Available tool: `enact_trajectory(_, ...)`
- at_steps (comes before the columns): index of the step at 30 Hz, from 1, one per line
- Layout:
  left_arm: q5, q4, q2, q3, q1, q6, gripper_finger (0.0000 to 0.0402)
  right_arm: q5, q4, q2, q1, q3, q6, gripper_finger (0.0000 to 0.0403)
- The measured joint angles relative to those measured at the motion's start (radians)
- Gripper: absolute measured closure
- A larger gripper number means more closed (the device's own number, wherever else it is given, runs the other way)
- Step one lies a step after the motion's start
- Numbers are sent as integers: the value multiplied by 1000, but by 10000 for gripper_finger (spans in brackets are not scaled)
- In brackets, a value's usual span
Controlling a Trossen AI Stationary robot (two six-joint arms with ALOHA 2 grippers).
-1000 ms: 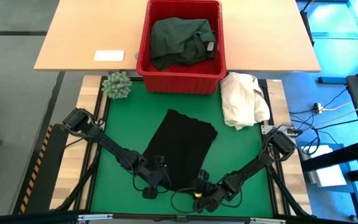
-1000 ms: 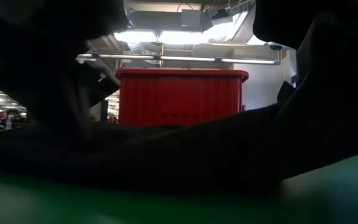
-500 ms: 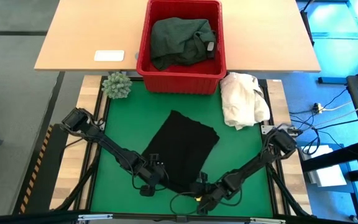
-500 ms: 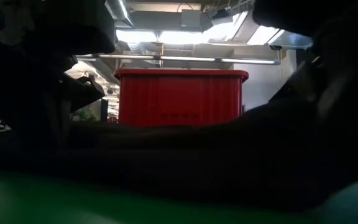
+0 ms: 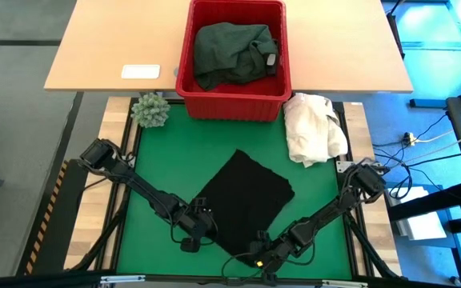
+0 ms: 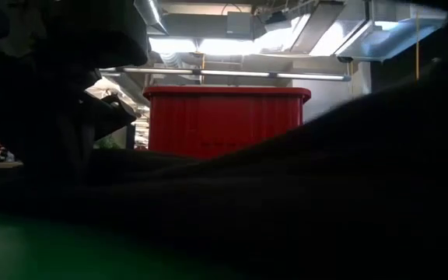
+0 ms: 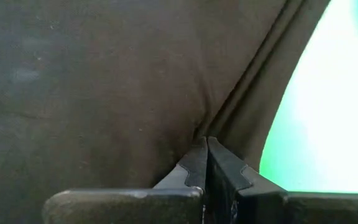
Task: Fold laundry
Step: Fold the black shirt
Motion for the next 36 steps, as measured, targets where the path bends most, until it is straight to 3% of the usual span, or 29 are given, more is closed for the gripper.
enact_trajectory(5,24,-10,-7,-2,-3,3,401,-123,-62,0,9,53,-16,339)
enact_trajectory(9,24,-38,-29,-4,-5,6,401,-112,-266,0,15,133,-23,299)
enact_trajectory(12,21,-54,-52,-4,-5,11,401,7,-568,-1,17,219,-16,286)
enact_trajectory(15,18,-63,-76,-4,-5,13,401,230,-838,-2,31,285,32,291)
enact_trajectory(17,21,-72,-96,-4,-7,13,401,392,-930,-25,31,293,82,302)
enact_trajectory(21,28,-94,-163,34,-8,67,401,520,-918,-126,21,237,104,342)
enact_trajectory(26,-50,-139,-222,65,-9,134,401,521,-793,-237,-16,45,114,397)
enact_trajectory(36,-56,-139,-146,66,-49,71,401,463,-382,-443,-134,-434,153,397)
